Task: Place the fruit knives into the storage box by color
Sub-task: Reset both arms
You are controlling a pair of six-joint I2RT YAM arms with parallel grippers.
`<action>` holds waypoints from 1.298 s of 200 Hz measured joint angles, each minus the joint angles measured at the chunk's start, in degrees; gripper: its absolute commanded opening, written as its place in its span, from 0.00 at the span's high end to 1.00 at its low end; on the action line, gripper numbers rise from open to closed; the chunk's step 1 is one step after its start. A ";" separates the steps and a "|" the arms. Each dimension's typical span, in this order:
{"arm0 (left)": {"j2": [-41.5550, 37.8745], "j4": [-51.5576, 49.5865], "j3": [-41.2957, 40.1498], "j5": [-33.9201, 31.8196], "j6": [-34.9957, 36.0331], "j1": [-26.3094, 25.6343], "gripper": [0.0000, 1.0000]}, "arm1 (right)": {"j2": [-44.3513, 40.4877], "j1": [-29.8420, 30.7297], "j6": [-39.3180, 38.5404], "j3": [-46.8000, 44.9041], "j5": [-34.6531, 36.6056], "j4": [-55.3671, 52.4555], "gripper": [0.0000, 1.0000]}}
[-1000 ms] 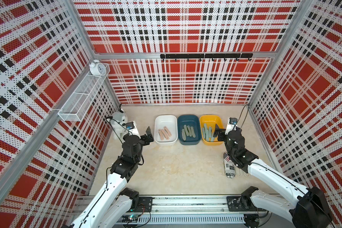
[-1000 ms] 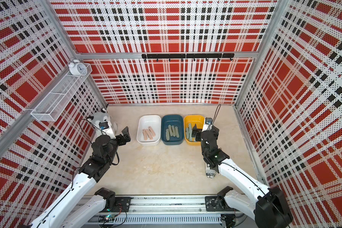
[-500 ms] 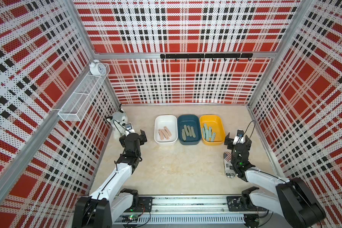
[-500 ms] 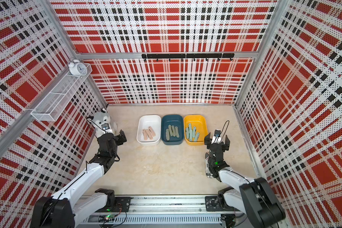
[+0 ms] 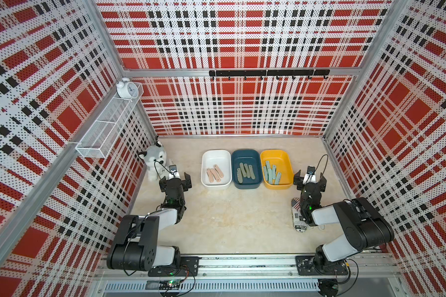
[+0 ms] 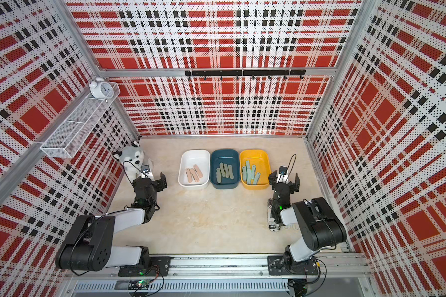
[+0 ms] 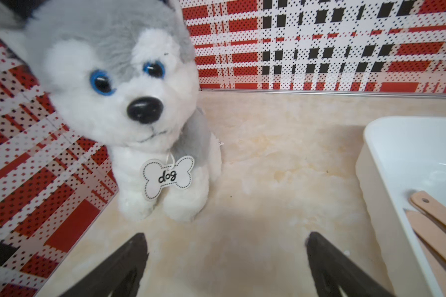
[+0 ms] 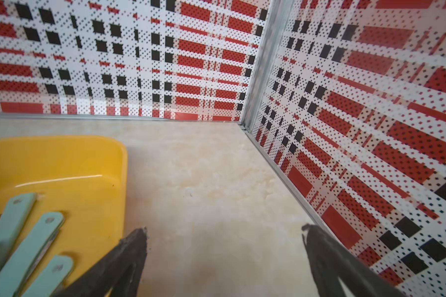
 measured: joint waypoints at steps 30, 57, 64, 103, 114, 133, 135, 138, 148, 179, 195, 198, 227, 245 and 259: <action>2.45 4.31 0.15 3.54 1.95 -0.02 0.02 | -0.11 -3.78 3.13 -0.04 -6.49 -0.42 0.00; 2.54 6.01 0.07 6.14 3.23 -0.02 0.01 | 0.92 -4.46 4.28 -0.74 -10.62 0.70 0.00; 2.16 6.69 -0.28 6.62 3.45 -0.02 0.02 | 0.94 -4.52 4.50 -0.76 -11.13 0.59 0.00; -2.78 13.46 -7.15 6.97 2.73 0.79 0.02 | 0.98 -4.59 4.94 -0.76 -12.87 0.96 0.00; -3.58 15.13 -8.61 6.10 2.34 0.94 0.02 | 1.01 -4.59 4.96 -0.76 -13.14 1.05 0.00; -4.07 17.84 -10.08 4.61 1.92 0.85 0.02 | 1.01 -4.59 4.94 -0.76 -13.49 1.11 0.00; -4.13 18.10 -10.19 4.39 1.88 0.81 0.02 | 1.01 -4.59 4.94 -0.76 -13.51 1.14 0.00; -4.22 18.45 -10.43 4.24 1.86 0.76 0.02 | 1.01 -4.59 4.94 -0.76 -13.53 1.20 0.00; -4.57 19.50 -11.04 3.91 1.84 0.68 0.02 | 1.01 -4.59 4.94 -0.76 -13.66 1.49 0.00; -5.01 23.43 -12.46 4.11 -0.48 -0.55 0.02 | 1.01 -4.59 4.94 -0.76 -13.79 1.92 0.00; -2.14 27.08 -12.24 3.78 -0.46 -2.21 0.02 | 1.01 -4.59 4.92 -0.79 -13.92 1.92 0.00; -1.25 27.82 -12.13 3.78 -0.46 -2.32 0.02 | 1.01 -4.59 4.92 -0.79 -13.92 1.92 0.00; 7.63 33.46 -11.43 3.39 -1.09 -2.25 0.02 | 1.01 -4.59 4.94 -0.79 -13.92 1.92 0.00; 9.81 34.75 -11.30 3.34 -1.55 -1.51 0.02 | 1.01 -4.59 4.94 -0.79 -13.90 1.90 0.00; 9.90 34.60 -10.32 3.13 -2.58 -0.68 0.02 | 1.01 -4.59 4.96 -0.79 -13.90 1.90 0.00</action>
